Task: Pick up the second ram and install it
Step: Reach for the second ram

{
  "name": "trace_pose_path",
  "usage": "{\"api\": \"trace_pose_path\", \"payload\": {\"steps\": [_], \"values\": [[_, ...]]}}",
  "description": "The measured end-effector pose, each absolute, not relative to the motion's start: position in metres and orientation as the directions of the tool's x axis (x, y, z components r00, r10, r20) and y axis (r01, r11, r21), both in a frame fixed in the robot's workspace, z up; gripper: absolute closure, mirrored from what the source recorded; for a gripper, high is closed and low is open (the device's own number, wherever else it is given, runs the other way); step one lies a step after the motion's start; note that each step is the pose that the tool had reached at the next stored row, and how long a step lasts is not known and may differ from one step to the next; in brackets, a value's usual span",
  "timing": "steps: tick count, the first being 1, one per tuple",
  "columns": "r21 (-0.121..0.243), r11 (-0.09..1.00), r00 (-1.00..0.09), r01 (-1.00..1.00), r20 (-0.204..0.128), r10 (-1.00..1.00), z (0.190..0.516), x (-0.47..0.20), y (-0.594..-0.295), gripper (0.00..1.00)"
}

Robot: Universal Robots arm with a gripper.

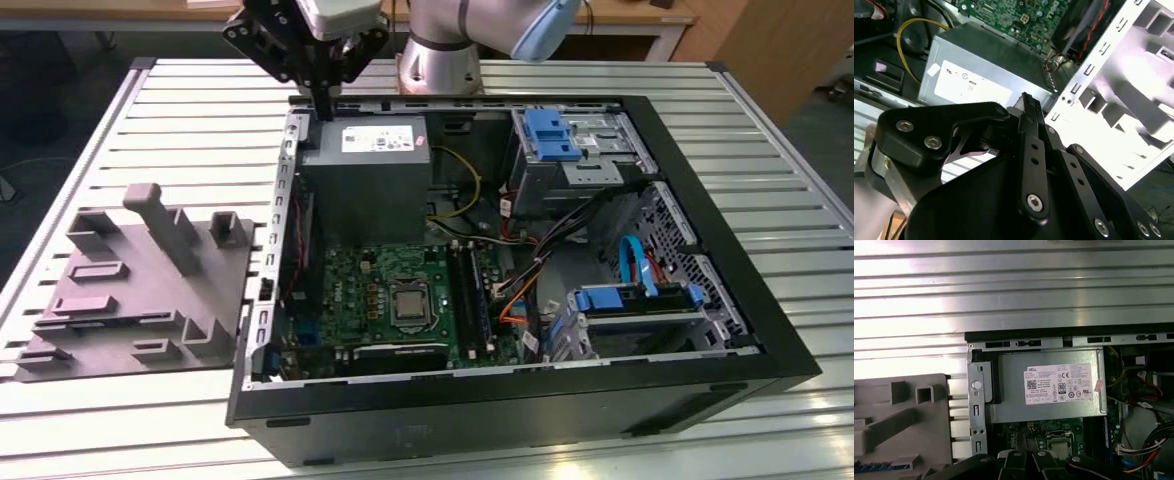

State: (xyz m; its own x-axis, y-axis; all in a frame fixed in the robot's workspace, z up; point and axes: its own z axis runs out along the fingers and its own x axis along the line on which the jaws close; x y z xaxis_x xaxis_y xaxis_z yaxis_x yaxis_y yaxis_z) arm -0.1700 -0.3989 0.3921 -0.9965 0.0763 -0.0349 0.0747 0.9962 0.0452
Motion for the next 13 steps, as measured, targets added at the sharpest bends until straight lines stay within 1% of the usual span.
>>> {"api": "trace_pose_path", "payload": {"steps": [13], "values": [[0.046,0.996,-0.996,0.074,-0.044,0.076,0.391,-0.202,-0.399,0.90]]}}
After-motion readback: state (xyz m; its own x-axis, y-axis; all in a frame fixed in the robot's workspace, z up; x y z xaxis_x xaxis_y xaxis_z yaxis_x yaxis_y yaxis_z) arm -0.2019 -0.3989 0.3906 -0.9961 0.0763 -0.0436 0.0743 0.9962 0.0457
